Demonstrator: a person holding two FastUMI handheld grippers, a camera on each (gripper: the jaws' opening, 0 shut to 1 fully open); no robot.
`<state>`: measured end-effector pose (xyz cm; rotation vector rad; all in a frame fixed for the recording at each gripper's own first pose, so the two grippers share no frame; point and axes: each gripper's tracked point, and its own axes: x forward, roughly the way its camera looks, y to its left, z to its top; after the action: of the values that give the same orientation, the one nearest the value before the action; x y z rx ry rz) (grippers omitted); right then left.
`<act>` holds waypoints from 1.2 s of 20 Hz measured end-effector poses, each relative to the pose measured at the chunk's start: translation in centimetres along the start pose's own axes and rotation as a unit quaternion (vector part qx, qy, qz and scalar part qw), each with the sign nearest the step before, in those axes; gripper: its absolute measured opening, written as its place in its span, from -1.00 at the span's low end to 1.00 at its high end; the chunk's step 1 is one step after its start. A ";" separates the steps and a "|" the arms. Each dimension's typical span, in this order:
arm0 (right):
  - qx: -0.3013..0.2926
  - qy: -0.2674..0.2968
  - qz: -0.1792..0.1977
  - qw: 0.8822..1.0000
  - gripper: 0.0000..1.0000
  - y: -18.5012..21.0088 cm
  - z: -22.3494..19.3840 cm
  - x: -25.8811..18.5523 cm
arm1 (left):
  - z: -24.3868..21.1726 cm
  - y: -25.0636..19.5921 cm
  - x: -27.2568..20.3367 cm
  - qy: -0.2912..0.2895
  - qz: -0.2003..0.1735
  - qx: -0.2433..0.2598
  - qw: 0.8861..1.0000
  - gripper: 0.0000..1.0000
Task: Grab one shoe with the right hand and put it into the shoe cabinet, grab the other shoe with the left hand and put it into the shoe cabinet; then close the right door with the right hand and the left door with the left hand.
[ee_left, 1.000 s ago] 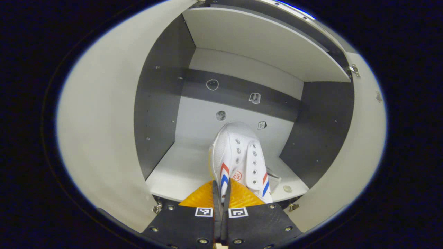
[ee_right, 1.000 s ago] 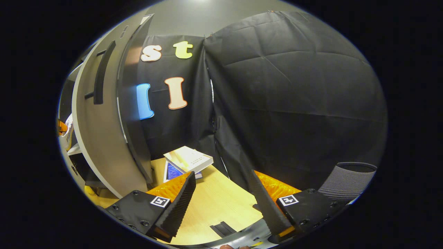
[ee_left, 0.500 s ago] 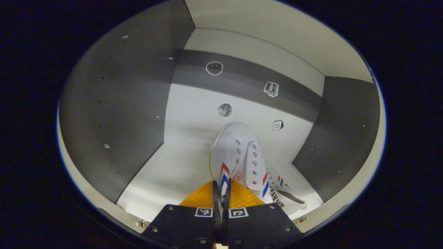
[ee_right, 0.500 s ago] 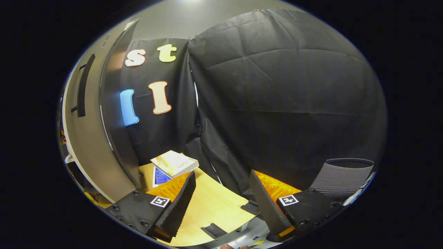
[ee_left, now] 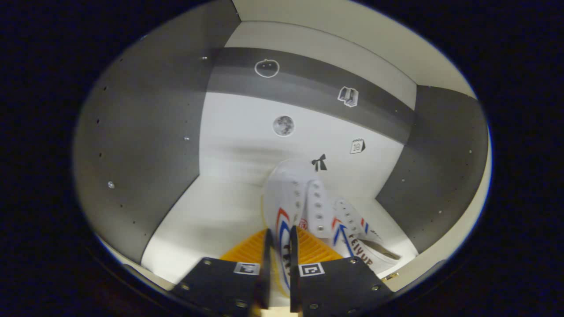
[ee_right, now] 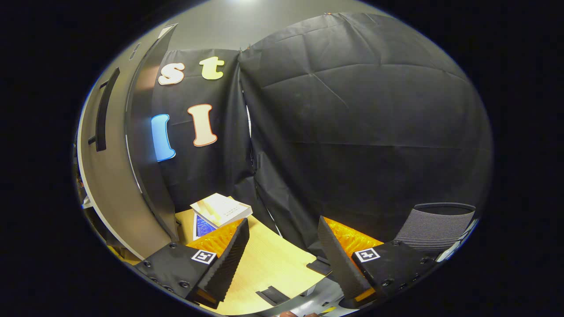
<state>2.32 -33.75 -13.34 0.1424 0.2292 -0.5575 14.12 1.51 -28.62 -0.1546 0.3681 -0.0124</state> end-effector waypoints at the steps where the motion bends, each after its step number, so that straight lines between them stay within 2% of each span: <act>1: -0.002 -0.002 0.003 1.000 0.96 0.3 0.1 0.0 | 1.2 0.4 -0.8 -0.022 0.004 0.012 1.000 -0.36; 4: -0.009 -0.007 0.013 1.000 0.96 1.1 0.8 0.2 | 4.0 1.4 -4.9 -0.072 0.044 0.067 0.994 0.98; 5: -0.010 -0.009 0.018 1.000 0.96 1.5 1.2 0.3 | 4.3 1.1 -5.5 -0.084 0.043 0.082 0.992 0.98; 10: -0.008 -0.033 0.049 0.998 0.96 3.4 5.3 1.1 | 5.2 0.0 -15.2 -0.161 0.030 0.110 0.980 1.00; 14: -0.015 -0.055 0.078 0.995 0.96 5.9 9.8 2.0 | 4.7 -0.3 -23.0 -0.197 0.039 0.113 0.973 0.99; 17: 0.002 -0.053 0.112 0.992 0.96 8.5 12.8 2.1 | 4.0 -1.4 -28.2 -0.217 0.033 0.122 0.968 0.99; 20: -0.008 -0.074 0.134 0.988 0.96 10.5 15.6 1.7 | 1.7 -2.8 -32.1 -0.209 0.022 0.126 0.970 0.93; 21: -0.015 -0.079 0.134 0.988 0.96 10.7 16.3 1.4 | 0.6 -2.9 -33.2 -0.205 0.021 0.122 0.971 1.00; 24: -0.005 -0.086 0.159 0.984 0.95 12.6 18.3 -0.8 | -2.4 -2.9 -36.0 -0.186 0.001 0.099 0.978 0.97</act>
<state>11.72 -26.34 5.45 0.1169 0.0382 -0.2487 -20.33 -0.23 -17.52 0.0428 -0.0081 -0.0188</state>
